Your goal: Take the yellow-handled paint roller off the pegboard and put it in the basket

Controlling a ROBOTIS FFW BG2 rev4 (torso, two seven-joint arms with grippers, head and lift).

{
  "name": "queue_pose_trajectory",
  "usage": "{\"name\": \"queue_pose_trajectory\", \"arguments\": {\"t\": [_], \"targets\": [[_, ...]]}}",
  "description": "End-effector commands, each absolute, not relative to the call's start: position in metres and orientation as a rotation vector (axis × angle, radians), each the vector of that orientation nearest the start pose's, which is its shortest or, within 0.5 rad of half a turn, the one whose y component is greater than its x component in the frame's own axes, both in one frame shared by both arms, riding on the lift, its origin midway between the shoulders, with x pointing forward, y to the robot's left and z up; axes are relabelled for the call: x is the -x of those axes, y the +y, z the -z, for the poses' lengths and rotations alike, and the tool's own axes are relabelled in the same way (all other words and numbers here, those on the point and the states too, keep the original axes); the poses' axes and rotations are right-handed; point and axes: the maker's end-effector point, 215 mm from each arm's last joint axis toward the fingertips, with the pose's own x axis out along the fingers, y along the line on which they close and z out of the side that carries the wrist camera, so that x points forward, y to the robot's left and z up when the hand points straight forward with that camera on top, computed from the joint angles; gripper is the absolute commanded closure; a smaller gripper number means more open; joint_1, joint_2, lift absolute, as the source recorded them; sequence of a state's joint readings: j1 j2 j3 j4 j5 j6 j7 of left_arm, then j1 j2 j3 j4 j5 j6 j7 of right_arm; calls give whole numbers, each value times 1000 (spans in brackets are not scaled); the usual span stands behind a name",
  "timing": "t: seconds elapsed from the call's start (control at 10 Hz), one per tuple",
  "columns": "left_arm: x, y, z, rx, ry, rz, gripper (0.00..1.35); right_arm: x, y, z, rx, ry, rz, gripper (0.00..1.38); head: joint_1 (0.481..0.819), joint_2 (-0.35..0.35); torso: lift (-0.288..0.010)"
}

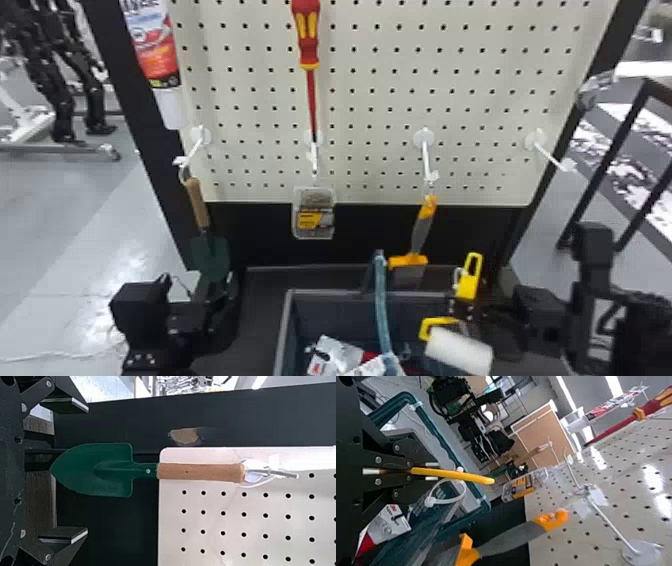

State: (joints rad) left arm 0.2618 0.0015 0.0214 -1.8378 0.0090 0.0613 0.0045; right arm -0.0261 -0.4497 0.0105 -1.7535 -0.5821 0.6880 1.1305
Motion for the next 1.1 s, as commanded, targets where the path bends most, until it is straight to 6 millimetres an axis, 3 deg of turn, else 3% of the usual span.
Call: {"name": "queue_pose_trajectory", "arguments": {"t": [0.0, 0.4, 0.6, 0.7, 0.8, 0.9, 1.0], "targets": [[-518, 240, 358, 8, 57, -26, 216, -437, -113, 330, -398, 424, -1294, 1204, 549, 0, -100], [-517, 239, 361, 13, 61, -24, 214, -432, -84, 362, -468, 478, -1367, 1204, 549, 0, -100], [-517, 240, 361, 13, 60, -26, 216, -429, -82, 381, -499, 505, -1365, 1202, 549, 0, -100], [-517, 240, 360, 13, 58, -26, 216, -431, -81, 381, -497, 505, -1363, 1004, 549, 0, -100], [-517, 240, 360, 14, 58, -26, 214, -434, -81, 377, -487, 491, -1364, 421, 549, 0, -100], [-517, 240, 360, 14, 58, -26, 214, -437, -82, 374, -475, 485, -1363, 35, 549, 0, -100], [-517, 240, 360, 14, 57, -26, 216, -439, -85, 373, -469, 478, -1358, 76, 549, 0, -100]]}}
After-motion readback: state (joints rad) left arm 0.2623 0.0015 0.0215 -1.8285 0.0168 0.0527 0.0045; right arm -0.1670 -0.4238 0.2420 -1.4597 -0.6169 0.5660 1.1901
